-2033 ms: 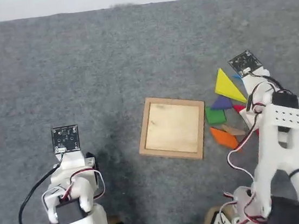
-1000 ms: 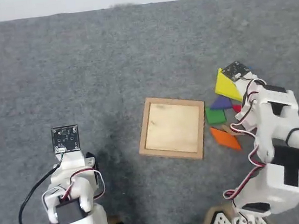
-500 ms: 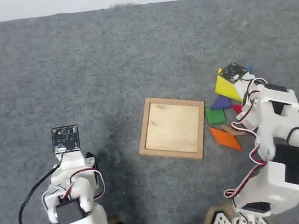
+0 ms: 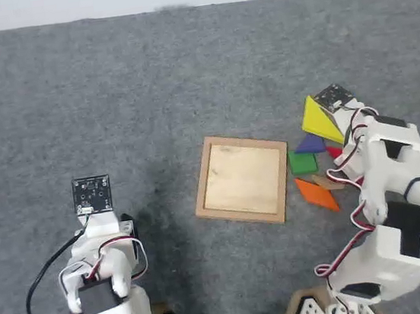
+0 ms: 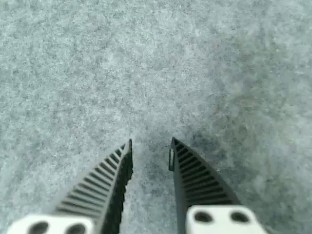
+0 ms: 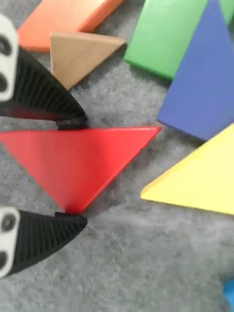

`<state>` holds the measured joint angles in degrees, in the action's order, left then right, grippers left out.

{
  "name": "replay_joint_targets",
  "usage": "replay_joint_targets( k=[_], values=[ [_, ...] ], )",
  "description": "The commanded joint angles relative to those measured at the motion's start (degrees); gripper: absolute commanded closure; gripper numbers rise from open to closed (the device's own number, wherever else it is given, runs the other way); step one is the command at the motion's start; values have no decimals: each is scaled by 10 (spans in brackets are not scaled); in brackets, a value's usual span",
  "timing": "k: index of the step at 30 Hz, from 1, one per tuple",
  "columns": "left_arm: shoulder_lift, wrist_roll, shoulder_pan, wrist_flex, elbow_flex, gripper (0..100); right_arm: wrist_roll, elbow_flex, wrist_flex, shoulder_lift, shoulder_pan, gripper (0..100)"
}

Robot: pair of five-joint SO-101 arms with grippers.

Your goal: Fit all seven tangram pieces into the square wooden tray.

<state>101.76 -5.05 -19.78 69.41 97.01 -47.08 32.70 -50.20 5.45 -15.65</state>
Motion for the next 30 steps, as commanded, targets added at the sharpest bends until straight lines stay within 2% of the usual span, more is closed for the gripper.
replay_joint_targets(
  k=[1, 9, 14, 18, 30],
  values=[
    [-2, -6, -1, 4, -5, 879, 29, 3, -13, -69, -19, 852],
    [-2, -6, -1, 4, -5, 879, 28, 105, -10, -242, -27, 852],
    [-2, -6, -1, 4, -5, 879, 29, 123, 4, -277, -30, 827],
    [-2, -6, -1, 4, -5, 879, 28, 78, 5, -217, -31, 728],
    [-2, -6, -1, 4, -5, 879, -21, -40, -7, 42, -28, 724]
  ],
)
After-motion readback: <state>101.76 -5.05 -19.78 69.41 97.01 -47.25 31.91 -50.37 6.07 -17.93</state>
